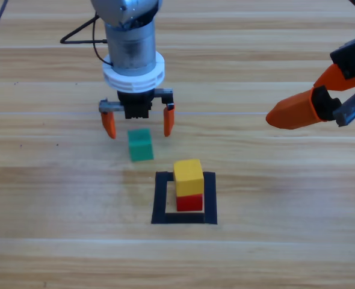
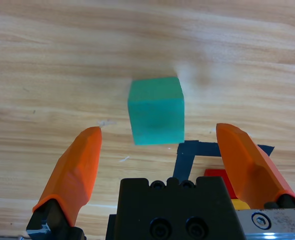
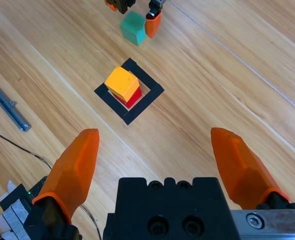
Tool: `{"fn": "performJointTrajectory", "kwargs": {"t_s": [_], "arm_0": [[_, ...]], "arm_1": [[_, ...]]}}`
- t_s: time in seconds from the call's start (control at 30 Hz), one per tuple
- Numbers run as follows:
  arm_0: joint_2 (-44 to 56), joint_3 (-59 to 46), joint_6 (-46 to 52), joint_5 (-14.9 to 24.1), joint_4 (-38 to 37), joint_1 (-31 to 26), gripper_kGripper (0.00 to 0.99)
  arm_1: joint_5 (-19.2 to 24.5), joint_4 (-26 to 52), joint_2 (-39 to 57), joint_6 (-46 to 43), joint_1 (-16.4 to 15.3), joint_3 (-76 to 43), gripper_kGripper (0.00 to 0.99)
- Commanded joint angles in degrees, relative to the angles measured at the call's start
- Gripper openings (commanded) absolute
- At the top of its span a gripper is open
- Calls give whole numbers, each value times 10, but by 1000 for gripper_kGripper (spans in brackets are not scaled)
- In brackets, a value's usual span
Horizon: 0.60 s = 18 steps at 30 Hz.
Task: Stack the blocks in the rectangular block: red at the bottom, yellow in the middle, green on top
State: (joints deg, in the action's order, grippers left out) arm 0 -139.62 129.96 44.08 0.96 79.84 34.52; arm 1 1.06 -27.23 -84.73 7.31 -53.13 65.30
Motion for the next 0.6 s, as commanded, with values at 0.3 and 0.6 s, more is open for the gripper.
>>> {"fn": "performJointTrajectory", "kwargs": {"t_s": [0.3, 0.6], "arm_0": [[-47, -1, 1, -9, -10, -18, 977], [-61, -1, 7, -9, -15, -9, 976]], "arm_1": [[1, 5, -24, -2, 16, -24, 985], [2, 6, -24, -3, 16, -25, 983]]}}
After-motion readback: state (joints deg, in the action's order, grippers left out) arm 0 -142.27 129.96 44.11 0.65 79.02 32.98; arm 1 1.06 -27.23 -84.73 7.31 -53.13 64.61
